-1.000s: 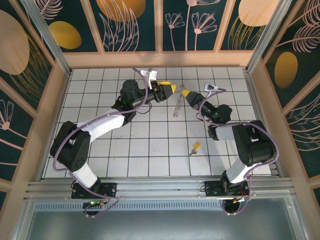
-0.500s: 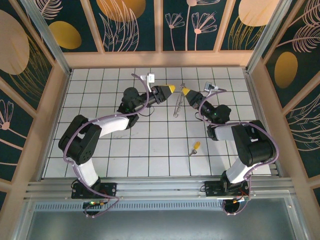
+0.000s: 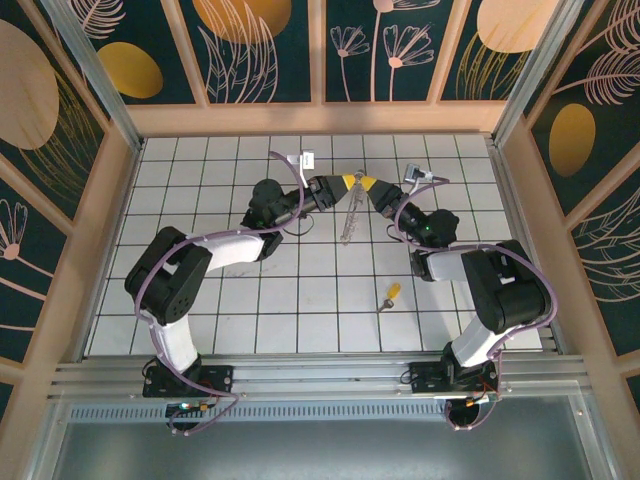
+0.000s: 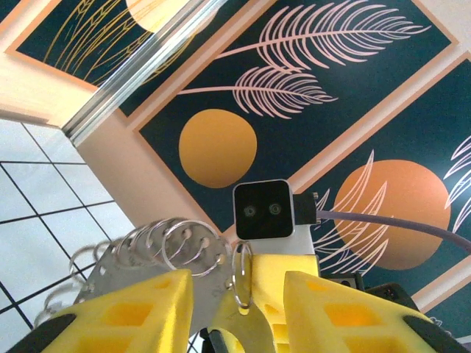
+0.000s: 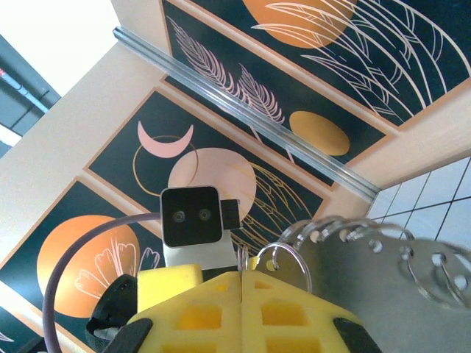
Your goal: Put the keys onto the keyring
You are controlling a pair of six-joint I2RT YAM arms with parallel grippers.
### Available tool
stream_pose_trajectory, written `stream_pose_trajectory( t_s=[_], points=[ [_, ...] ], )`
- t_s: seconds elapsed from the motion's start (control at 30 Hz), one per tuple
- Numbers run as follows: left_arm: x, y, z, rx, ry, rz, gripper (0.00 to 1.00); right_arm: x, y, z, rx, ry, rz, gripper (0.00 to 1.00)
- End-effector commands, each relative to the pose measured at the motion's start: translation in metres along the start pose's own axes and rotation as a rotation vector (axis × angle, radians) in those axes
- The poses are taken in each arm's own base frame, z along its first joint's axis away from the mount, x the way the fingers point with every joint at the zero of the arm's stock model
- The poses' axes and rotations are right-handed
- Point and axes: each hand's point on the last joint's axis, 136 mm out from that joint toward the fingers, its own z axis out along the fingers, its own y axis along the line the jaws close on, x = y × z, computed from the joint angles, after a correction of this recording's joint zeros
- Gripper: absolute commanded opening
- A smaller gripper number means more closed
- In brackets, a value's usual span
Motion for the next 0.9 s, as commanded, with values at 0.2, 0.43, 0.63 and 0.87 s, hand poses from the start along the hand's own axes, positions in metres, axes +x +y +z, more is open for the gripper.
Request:
stream_pose_trajectory(
  t_s=[0.2,0.43,0.63,0.87],
  points=[
    [-0.010,-0.021,0.011,0.076,-0.018,0.035,0.27,-0.009,0.037,0.008,-0.135,-0.034,-0.075,0.00],
    [-0.009,-0.024,0.012,0.081,-0.014,0.041,0.12,-0.008,0.036,0.009,-0.133,-0.028,-0.072,0.00],
    [-0.008,-0.025,0.014,0.089,-0.006,0.045,0.00,-0.006,0.035,0.010,-0.134,-0.013,-0.071,0.00],
    [-0.008,-0.023,0.018,0.008,0.074,0.162,0.00,-0.020,0.026,-0.011,-0.068,-0.016,-0.089,0.47]
  ],
)
